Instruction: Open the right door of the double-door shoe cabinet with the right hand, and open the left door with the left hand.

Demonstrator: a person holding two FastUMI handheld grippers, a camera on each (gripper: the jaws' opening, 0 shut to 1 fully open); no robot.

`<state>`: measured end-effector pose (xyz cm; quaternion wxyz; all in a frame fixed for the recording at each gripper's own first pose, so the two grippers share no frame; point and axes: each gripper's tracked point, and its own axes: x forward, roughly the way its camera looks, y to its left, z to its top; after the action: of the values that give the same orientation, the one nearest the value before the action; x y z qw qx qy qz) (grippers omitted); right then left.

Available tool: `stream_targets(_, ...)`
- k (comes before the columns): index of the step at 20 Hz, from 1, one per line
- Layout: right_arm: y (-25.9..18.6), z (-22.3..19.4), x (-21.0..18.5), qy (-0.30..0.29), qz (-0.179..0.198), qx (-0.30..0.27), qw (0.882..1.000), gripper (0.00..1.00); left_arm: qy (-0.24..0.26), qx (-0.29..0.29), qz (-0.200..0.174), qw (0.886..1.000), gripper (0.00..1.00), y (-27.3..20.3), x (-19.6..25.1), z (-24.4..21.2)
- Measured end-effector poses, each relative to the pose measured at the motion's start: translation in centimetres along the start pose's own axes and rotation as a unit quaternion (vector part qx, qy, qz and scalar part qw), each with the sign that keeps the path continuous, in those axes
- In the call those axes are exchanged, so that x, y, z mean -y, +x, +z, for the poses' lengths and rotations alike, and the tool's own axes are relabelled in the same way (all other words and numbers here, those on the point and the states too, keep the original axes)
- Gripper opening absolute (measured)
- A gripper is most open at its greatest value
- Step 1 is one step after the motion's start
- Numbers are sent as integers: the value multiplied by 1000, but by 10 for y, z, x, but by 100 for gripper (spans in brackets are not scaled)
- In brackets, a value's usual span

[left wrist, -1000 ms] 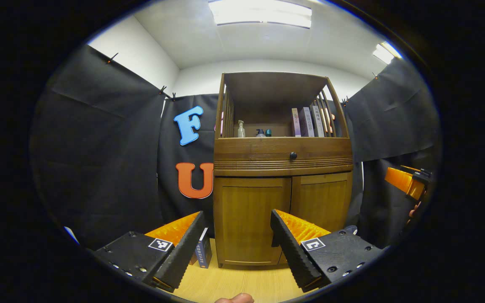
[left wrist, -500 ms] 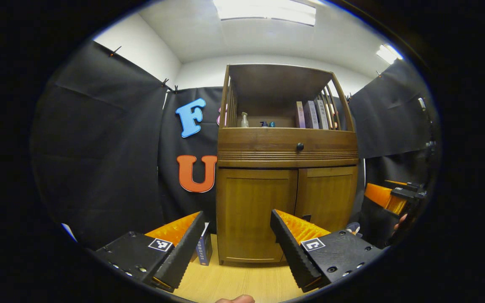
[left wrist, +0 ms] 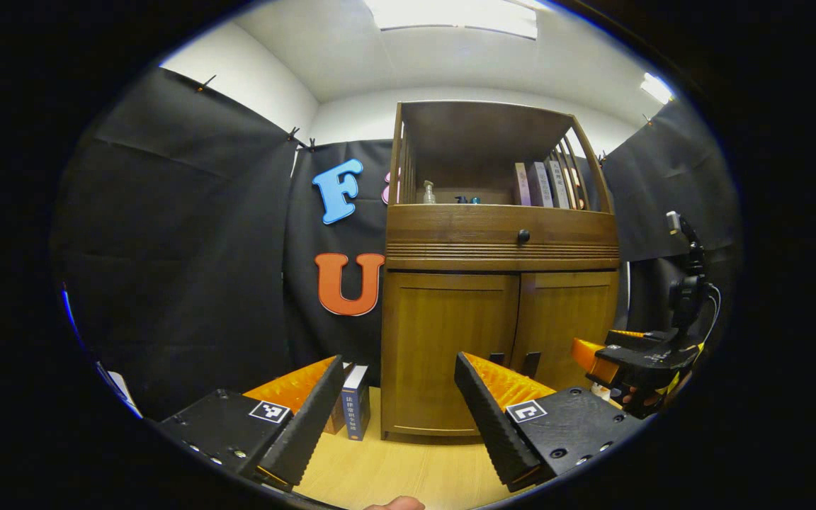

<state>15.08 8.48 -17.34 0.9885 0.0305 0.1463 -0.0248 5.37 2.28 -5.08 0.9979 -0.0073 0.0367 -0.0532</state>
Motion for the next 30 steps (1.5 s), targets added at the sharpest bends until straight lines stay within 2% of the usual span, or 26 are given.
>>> stream_targets(3, 29, -17, -6, -7, 5, -20, 1000, 97, 4, -6, 12, 1000, 95, 2, -5, -6)
stream_targets(4, 38, -19, -7, -7, 5, -24, 1000, 96, 6, -5, 17, 1000, 100, 1, -8, -7)
stream_targets(5, 48, -23, -6, -7, 3, -31, 999, 95, 8, -4, 22, 1000, 95, 1, -10, -7)
stream_targets(10, 91, -56, -5, -14, -9, -68, 998, 82, 25, -17, 45, 999, 95, 4, -24, -16)
stream_targets(17, 128, -99, -7, -3, -32, -127, 991, 67, 26, -36, 40, 998, 95, 6, -31, -28)
stream_targets(21, 145, -104, -3, -4, -50, -123, 991, 62, 28, -46, 41, 998, 95, 7, -38, -34)
stream_targets(24, 154, -106, 0, 1, -61, -123, 990, 52, 32, -51, 39, 997, 95, 6, -41, -37)
stream_targets(29, 165, -116, 1, 20, -67, -129, 989, 45, 33, -55, 33, 997, 95, 5, -42, -40)
stream_targets(30, 164, -115, 1, 19, -72, -124, 990, 40, 36, -55, 32, 997, 95, 4, -44, -40)
